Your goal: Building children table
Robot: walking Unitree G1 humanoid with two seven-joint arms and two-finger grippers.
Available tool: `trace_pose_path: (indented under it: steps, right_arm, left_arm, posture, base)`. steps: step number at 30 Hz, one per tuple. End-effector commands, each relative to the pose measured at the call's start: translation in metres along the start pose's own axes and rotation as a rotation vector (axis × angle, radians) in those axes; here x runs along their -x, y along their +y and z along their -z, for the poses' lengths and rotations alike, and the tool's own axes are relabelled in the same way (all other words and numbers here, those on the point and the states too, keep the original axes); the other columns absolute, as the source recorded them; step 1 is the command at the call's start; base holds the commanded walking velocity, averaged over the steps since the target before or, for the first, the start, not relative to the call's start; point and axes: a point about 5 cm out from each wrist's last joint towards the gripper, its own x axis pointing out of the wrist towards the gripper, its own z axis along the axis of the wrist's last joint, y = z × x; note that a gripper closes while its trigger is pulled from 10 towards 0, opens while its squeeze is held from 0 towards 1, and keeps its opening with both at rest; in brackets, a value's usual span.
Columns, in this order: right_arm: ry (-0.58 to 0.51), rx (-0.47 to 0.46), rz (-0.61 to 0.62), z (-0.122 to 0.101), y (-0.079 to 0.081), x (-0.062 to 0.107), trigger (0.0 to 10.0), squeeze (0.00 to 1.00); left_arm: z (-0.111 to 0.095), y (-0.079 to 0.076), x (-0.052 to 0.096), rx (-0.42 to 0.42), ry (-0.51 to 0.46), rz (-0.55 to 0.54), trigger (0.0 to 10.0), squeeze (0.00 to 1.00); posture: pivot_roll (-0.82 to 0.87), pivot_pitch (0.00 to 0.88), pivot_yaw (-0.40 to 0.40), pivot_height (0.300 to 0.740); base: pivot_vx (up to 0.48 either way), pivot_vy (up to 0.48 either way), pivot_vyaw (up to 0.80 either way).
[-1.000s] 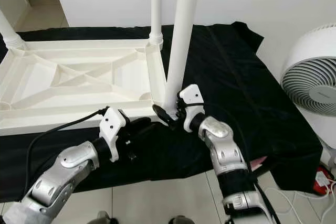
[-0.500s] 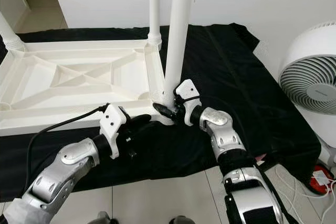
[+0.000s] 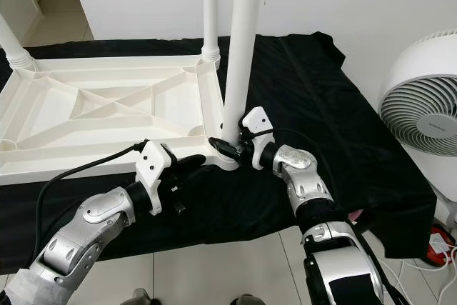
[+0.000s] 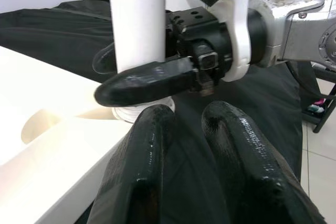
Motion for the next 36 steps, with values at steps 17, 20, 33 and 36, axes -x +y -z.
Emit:
trace_pose_path:
  steps: [17, 20, 33, 36]
  right_arm:
    - [0.006, -0.206, 0.564, 0.001, 0.051, -0.018, 10.0, 0.00]
    - [-0.001, -0.227, 0.582, -0.002, 0.059, -0.023, 10.0, 0.00]
    - [-0.040, -0.237, 0.570, -0.017, 0.062, -0.018, 10.0, 1.00]
    - [-0.046, -0.209, 0.521, -0.019, 0.060, -0.015, 10.0, 1.00]
  left_arm:
    - [0.004, -0.006, 0.002, 0.012, 0.021, 0.088, 10.0, 0.00]
    - [0.004, -0.006, 0.001, 0.013, 0.020, 0.087, 10.0, 0.00]
    - [0.004, -0.006, 0.004, 0.016, 0.020, 0.071, 10.0, 0.00]
    - [0.004, -0.006, 0.005, 0.017, 0.022, 0.069, 10.0, 0.00]
  posture:
    - [-0.04, 0.082, 0.016, 0.740]
    - [-0.04, 0.082, 0.016, 0.740]
    - [-0.03, 0.089, 0.006, 0.740]
    - [-0.03, 0.089, 0.006, 0.740]
  base:
    - [0.000, 0.000, 0.00]
    - [0.000, 0.000, 0.00]
    - [0.000, 0.000, 0.00]
    - [0.000, 0.000, 0.00]
